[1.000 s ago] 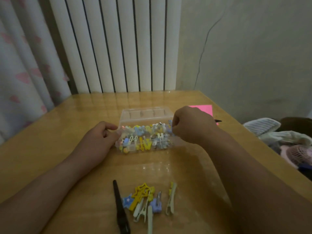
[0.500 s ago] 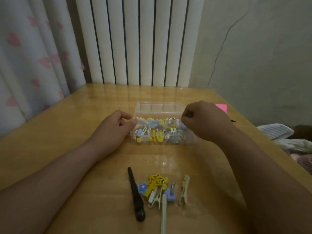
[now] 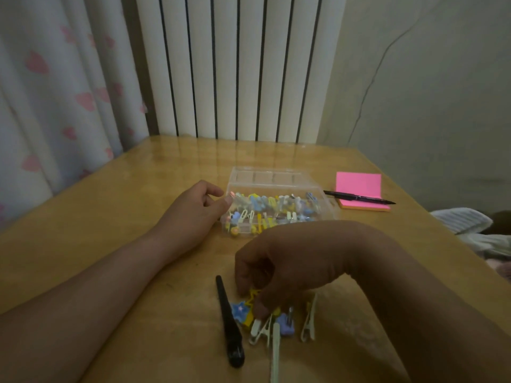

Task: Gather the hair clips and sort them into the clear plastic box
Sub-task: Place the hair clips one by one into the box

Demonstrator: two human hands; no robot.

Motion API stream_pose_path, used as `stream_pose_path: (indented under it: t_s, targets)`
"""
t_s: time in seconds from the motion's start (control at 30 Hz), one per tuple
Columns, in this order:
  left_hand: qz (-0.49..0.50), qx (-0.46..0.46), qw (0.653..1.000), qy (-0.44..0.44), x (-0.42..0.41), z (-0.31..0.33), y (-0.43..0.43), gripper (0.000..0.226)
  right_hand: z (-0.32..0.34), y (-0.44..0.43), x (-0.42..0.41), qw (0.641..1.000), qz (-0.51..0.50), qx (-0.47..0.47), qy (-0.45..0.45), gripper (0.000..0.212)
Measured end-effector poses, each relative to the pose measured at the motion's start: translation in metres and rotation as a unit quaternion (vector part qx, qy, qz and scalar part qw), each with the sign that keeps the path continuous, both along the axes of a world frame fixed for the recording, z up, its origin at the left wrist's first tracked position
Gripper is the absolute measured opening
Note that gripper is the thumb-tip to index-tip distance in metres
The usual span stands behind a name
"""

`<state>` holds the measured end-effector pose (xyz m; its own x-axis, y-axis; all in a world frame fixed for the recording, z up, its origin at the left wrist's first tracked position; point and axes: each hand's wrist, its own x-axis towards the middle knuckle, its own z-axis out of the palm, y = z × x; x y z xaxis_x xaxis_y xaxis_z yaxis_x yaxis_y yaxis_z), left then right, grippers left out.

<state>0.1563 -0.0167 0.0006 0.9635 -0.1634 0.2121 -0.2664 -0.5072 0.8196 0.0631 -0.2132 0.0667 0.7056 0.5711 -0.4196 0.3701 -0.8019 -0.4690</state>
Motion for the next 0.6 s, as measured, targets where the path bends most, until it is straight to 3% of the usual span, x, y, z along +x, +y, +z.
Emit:
stream_pose_path:
  t_s: [0.47,0.6]
  targets:
    - [-0.006,-0.019,1.000,0.002,0.001,-0.002,-0.001,0.021,-0.004,-0.011,0.007,0.999,-0.010,-0.011,-0.045,0.024]
    - [-0.006,-0.010,1.000,-0.004,0.001,-0.001,0.000,0.024,-0.001,-0.015,0.007,0.998,-0.017,0.030,-0.047,0.012]
